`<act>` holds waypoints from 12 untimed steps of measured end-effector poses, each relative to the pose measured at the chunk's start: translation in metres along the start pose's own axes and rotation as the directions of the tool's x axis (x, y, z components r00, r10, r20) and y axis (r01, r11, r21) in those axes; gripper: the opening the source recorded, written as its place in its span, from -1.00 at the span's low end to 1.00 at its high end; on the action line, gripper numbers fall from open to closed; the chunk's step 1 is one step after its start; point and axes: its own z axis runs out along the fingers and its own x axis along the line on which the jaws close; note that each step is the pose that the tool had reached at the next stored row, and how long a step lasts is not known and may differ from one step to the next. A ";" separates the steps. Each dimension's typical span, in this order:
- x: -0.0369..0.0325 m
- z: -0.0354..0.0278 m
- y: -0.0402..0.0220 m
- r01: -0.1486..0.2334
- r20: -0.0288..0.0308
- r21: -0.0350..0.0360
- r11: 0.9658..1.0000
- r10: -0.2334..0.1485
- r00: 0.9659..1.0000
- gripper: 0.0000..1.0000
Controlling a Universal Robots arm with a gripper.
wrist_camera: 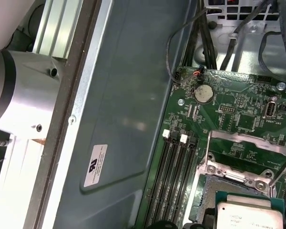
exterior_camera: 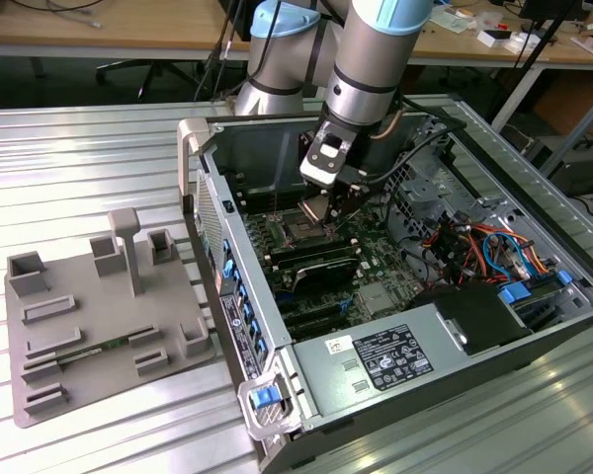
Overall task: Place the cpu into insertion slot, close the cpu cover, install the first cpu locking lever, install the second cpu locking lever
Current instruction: 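Place the cpu into insertion slot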
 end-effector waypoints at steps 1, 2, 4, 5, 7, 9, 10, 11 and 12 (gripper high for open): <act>0.0000 0.0001 0.0000 -0.003 0.000 0.000 1.000 0.003 1.000 0.09; 0.0000 0.0001 0.0000 -0.006 0.000 0.000 1.000 0.006 1.000 0.09; 0.0000 0.0003 0.0000 -0.015 0.000 0.000 1.000 0.015 1.000 0.09; 0.0000 0.0004 0.0000 -0.021 0.000 0.000 1.000 0.021 1.000 0.09; 0.0000 0.0006 0.0000 -0.033 0.000 0.000 0.999 0.033 0.999 0.09; 0.0000 0.0008 0.0000 -0.039 0.000 0.000 0.999 0.039 0.999 0.09; 0.0000 0.0008 0.0000 -0.042 0.000 0.000 0.999 0.042 0.999 0.09; 0.0000 0.0009 0.0000 -0.045 0.001 0.000 0.999 0.045 0.999 0.09; 0.0000 0.0009 0.0000 -0.048 0.001 0.000 0.999 0.048 0.999 0.09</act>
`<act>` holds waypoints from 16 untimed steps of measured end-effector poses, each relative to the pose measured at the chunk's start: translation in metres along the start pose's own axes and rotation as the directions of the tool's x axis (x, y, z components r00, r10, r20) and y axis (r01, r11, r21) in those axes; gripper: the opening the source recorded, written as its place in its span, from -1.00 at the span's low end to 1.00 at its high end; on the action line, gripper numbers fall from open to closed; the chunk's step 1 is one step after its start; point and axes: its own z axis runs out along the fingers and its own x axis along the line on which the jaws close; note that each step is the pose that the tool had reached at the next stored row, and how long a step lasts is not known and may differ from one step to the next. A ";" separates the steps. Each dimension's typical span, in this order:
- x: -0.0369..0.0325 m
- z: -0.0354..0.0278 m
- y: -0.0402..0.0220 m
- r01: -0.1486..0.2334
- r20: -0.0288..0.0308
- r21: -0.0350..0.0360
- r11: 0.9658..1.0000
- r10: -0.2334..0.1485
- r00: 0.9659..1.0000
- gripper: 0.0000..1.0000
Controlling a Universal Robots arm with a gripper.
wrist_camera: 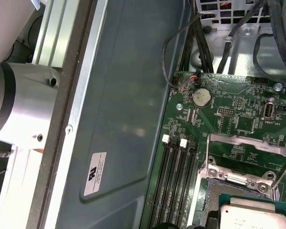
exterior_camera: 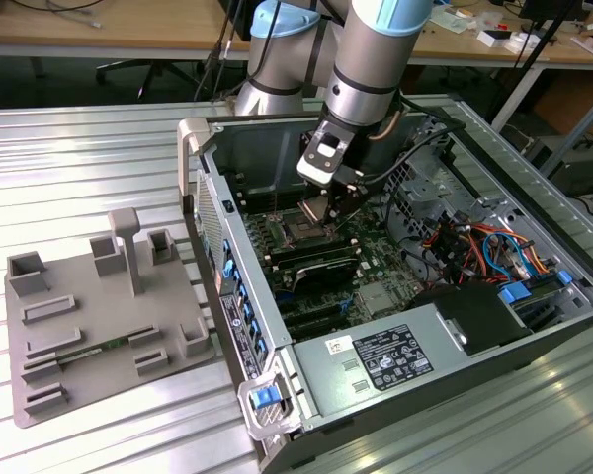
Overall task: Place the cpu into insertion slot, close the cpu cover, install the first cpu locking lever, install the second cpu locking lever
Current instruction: 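Place the cpu into insertion slot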
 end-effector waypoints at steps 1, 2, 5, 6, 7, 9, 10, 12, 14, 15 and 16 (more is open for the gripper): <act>0.0000 0.0000 0.0000 -0.003 0.000 0.000 1.000 0.003 1.000 0.09; 0.0000 0.0001 0.0000 -0.007 0.000 0.000 1.000 0.007 1.000 0.09; 0.0000 0.0004 0.0000 -0.022 0.000 0.000 1.000 0.022 1.000 0.09; 0.0000 0.0005 0.0000 -0.027 0.000 0.000 1.000 0.027 1.000 0.09; 0.0000 0.0006 0.0000 -0.031 0.000 0.000 1.000 0.031 1.000 0.09; 0.0000 0.0008 0.0000 -0.043 0.000 0.000 0.999 0.043 0.999 0.09; 0.0000 0.0009 0.0000 -0.046 0.000 0.000 0.999 0.046 0.999 0.09; 0.0000 0.0011 0.0000 -0.055 0.001 0.000 0.998 0.055 0.998 0.09; 0.0000 0.0013 0.0000 -0.066 0.001 0.000 0.998 0.066 0.998 0.09; 0.0000 0.0014 0.0000 -0.069 0.001 0.000 0.998 0.069 0.998 0.09; 0.0000 0.0015 0.0000 -0.073 0.001 0.000 0.997 0.073 0.997 0.09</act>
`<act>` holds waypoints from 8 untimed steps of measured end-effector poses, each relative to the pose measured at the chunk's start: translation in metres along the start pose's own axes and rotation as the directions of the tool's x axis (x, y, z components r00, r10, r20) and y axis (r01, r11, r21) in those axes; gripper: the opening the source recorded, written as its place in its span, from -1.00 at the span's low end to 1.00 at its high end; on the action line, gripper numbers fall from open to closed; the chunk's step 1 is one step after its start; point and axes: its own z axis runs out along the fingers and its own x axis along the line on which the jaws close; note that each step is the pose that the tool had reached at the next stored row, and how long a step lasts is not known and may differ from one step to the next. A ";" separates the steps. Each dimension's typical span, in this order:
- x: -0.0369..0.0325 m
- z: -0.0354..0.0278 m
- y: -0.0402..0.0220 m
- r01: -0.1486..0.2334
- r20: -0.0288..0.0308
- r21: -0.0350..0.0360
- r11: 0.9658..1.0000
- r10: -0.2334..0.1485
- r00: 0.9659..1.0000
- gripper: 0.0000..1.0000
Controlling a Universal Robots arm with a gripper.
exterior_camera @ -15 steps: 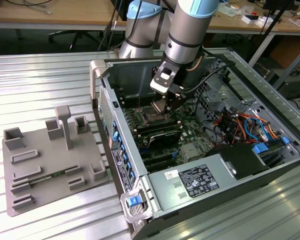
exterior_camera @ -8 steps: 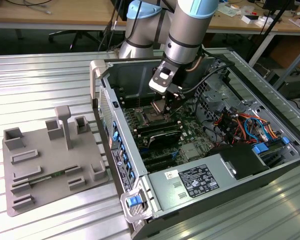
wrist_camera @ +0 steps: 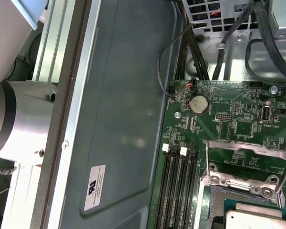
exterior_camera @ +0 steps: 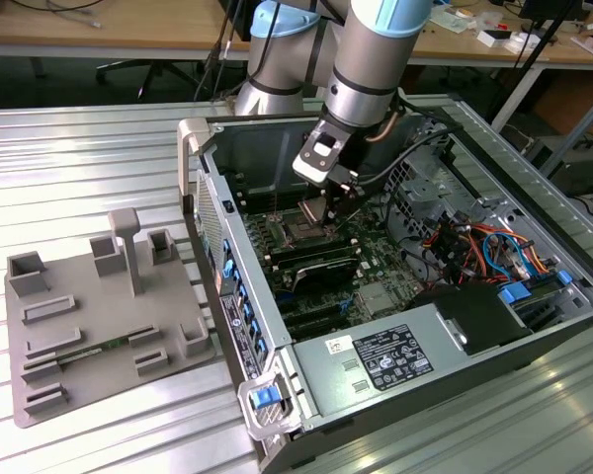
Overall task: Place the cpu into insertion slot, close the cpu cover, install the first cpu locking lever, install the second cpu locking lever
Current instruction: 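Place the cpu into insertion slot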
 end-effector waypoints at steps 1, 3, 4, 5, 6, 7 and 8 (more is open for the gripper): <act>0.0000 0.0001 0.0000 -0.005 0.000 0.000 1.000 0.005 1.000 0.09; 0.0000 0.0002 0.0000 -0.013 0.000 0.000 1.000 0.013 1.000 0.09; 0.0000 0.0003 0.0000 -0.017 0.000 0.000 1.000 0.017 1.000 0.09; 0.0000 0.0003 0.0000 -0.020 0.000 0.000 1.000 0.020 1.000 0.09; 0.0000 0.0005 0.0000 -0.025 0.000 0.000 1.000 0.025 1.000 0.09; 0.0000 0.0005 0.0000 -0.029 0.000 0.000 1.000 0.029 1.000 0.09; 0.0000 0.0006 0.0000 -0.033 0.000 0.000 0.999 0.033 0.999 0.09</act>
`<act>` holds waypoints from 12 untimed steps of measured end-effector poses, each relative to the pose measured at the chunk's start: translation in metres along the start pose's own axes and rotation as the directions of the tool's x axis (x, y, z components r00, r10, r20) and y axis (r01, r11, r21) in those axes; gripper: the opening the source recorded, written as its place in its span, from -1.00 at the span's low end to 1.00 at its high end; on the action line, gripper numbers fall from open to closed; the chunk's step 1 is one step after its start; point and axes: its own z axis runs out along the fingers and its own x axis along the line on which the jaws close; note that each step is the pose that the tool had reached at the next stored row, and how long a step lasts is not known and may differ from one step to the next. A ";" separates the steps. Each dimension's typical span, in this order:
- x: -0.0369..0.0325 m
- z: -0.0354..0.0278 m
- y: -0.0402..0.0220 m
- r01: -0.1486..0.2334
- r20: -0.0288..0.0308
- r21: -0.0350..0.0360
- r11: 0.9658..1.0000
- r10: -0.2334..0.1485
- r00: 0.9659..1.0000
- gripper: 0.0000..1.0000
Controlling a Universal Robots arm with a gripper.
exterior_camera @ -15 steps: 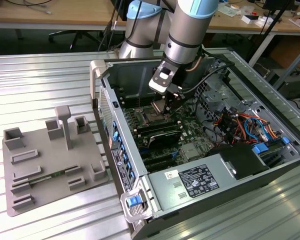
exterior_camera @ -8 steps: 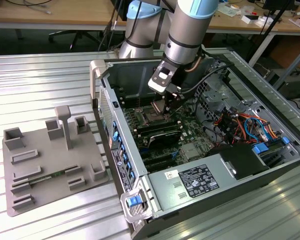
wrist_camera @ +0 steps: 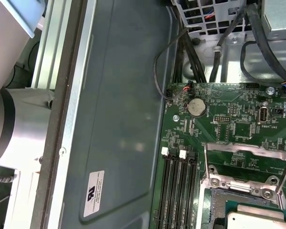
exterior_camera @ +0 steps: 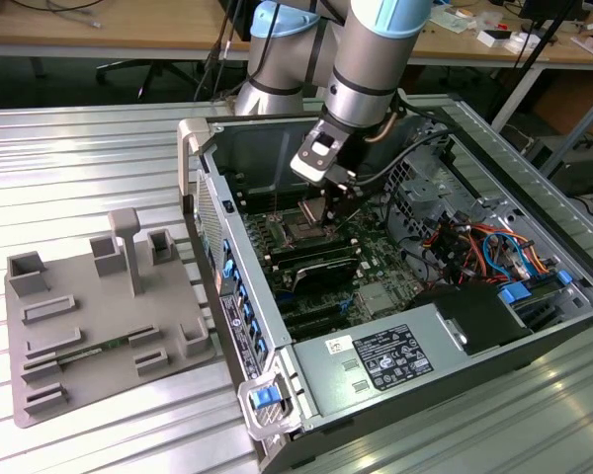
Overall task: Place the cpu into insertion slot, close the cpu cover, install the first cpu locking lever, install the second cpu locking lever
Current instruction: 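Place the cpu into insertion slot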
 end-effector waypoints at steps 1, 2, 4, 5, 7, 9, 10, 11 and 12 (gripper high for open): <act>0.0000 0.0001 0.0000 -0.004 0.000 0.000 1.000 0.004 1.000 0.09; 0.0000 0.0001 0.0000 -0.007 0.000 0.000 1.000 0.007 1.000 0.09; 0.0000 0.0002 0.0000 -0.012 0.000 0.000 1.000 0.012 1.000 0.09; 0.0000 0.0003 0.0000 -0.014 0.000 0.000 1.000 0.014 1.000 0.09; 0.0000 0.0004 0.0000 -0.019 0.000 0.000 1.000 0.019 1.000 0.09; 0.0000 0.0004 0.0000 -0.024 0.000 0.000 1.000 0.024 1.000 0.09; 0.0000 0.0005 0.0000 -0.026 0.000 0.000 1.000 0.026 1.000 0.09; 0.0000 0.0005 0.0000 -0.030 0.000 0.000 1.000 0.030 1.000 0.09; 0.0000 0.0006 0.0000 -0.034 0.000 0.000 0.999 0.034 0.999 0.09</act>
